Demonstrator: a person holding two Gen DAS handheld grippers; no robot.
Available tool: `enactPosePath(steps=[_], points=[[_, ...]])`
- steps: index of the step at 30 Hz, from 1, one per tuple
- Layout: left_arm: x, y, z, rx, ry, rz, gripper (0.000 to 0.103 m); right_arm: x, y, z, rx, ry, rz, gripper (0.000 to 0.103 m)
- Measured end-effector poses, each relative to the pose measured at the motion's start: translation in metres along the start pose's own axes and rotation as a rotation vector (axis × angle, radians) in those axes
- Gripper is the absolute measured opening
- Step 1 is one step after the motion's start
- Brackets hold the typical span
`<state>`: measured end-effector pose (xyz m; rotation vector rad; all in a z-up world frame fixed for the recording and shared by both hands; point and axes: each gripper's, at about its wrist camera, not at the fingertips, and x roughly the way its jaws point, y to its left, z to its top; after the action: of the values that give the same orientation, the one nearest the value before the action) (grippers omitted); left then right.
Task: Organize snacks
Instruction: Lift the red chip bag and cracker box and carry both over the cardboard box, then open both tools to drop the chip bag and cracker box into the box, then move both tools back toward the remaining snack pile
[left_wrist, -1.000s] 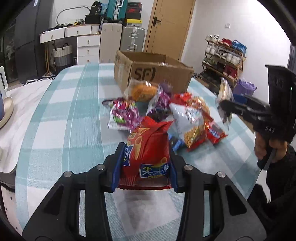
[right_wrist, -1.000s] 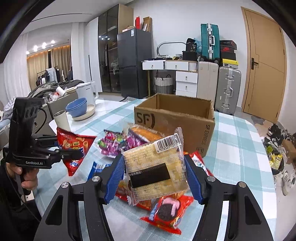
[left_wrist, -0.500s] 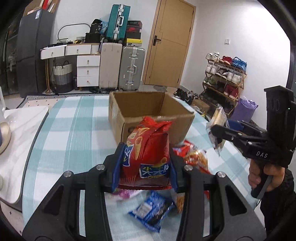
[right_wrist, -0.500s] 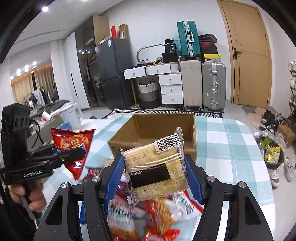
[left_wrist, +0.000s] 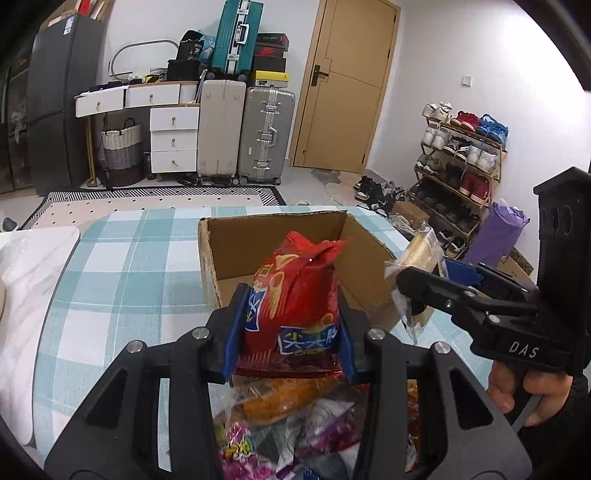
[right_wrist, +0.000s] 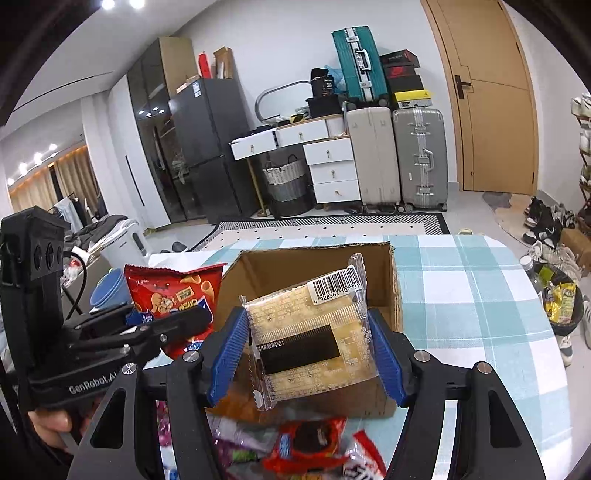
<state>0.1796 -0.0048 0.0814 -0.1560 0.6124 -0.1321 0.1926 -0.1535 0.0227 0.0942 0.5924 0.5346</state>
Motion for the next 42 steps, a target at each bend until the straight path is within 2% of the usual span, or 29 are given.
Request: enactPosePath(steps=[10,13,15,17,18,20,21,24,26,30,32,35,42], points=[[0.047,0.008,0.013,-0.01,0.029,0.029,0.039,0.034,-0.012,0.012,0.051,0.034,-0.016,0.068],[0.056,0.01,0.01,0.003,0.039,0.039,0.039,0.03,-0.012,0.009,0.043,0.026,-0.009,0.073],[0.059,0.008,0.01,0.025,0.041,0.054,0.04,0.023,-0.012,0.007,0.029,0.007,-0.016,0.081],[0.06,0.006,0.008,0.051,0.044,0.065,0.051,0.016,-0.013,0.005,0.02,-0.006,-0.021,0.086],[0.058,0.005,0.007,0.057,0.044,0.072,0.056,0.012,-0.013,0.006,0.018,-0.012,-0.02,0.087],[0.055,0.005,0.004,0.063,0.036,0.083,0.081,0.011,-0.014,0.007,0.005,-0.019,-0.038,0.094],[0.053,0.005,0.002,0.06,0.03,0.086,0.083,0.012,-0.014,0.007,0.001,-0.014,-0.05,0.094],[0.048,0.008,0.0,0.045,0.031,0.068,0.088,0.007,-0.016,0.008,0.028,-0.012,-0.027,0.095],[0.045,0.01,-0.002,0.041,0.032,0.087,0.088,0.001,-0.016,0.004,0.029,-0.014,-0.027,0.102],[0.027,0.012,-0.009,0.039,0.011,0.091,0.091,-0.01,-0.015,-0.006,0.011,0.012,-0.048,0.102],[0.015,0.015,-0.012,0.034,0.0,0.093,0.103,-0.018,-0.015,-0.014,0.001,0.039,-0.053,0.102],[-0.007,0.018,-0.021,0.031,-0.022,0.098,0.102,-0.033,-0.015,-0.028,-0.009,0.06,-0.063,0.102],[-0.052,0.029,-0.054,0.027,-0.016,0.116,0.102,-0.065,-0.011,-0.071,-0.031,0.114,-0.12,0.102]])
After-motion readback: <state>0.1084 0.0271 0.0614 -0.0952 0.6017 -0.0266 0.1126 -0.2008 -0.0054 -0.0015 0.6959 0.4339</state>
